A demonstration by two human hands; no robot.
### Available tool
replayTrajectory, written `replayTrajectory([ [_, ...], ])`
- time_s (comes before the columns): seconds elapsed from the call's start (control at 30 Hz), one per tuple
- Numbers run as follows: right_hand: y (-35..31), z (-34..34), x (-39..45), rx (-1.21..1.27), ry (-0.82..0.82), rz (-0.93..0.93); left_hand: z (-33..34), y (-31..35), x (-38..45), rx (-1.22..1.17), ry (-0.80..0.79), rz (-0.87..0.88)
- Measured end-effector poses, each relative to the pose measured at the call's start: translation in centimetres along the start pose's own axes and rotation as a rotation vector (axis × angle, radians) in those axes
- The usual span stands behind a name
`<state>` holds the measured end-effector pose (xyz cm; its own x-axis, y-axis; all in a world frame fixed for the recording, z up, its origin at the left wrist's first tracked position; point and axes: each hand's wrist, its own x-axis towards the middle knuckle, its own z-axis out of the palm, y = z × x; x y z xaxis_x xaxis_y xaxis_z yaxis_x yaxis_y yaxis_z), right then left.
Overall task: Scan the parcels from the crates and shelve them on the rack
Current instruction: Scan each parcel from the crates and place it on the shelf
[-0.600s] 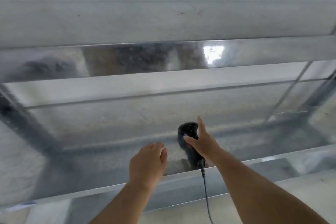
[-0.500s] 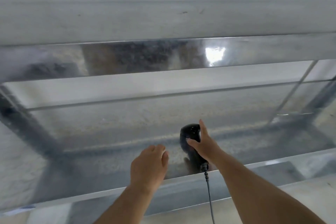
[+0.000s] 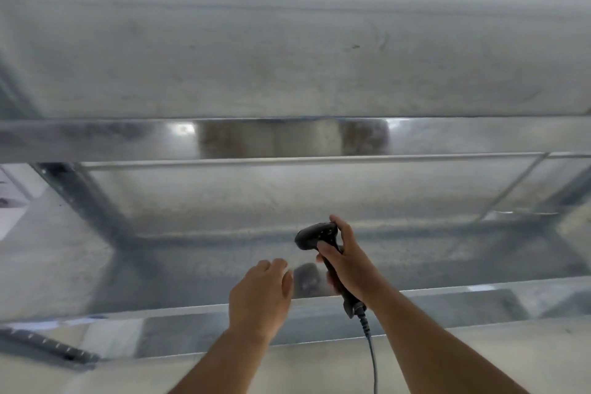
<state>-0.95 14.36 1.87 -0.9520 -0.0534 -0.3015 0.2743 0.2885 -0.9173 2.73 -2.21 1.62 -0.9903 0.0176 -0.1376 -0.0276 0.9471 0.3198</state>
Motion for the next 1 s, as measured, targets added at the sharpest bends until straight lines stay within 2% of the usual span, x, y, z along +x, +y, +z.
replayTrajectory([
  [0.2, -6.3, 2.5, -6.5, -0.16, -0.172, -0.064, -5.9, -1.4, -6.1, -0.05, 0.014, -0.147],
  [0.43, -14.5, 5.7, -13.9, -0.178, -0.397, -0.13, -13.5, -4.5, -15.7, -0.136, 0.124, -0.381],
  [0.63, -21.4, 8.8, -19.5, -0.125, -0.547, -0.243, -19.4, -5.2, -22.4, -0.181, 0.21, -0.539],
  [1.0, -30.3, 15.4, -30.0, -0.016, -0.757, -0.379, -27.7, -8.8, -33.1, -0.229, 0.461, -0.704],
])
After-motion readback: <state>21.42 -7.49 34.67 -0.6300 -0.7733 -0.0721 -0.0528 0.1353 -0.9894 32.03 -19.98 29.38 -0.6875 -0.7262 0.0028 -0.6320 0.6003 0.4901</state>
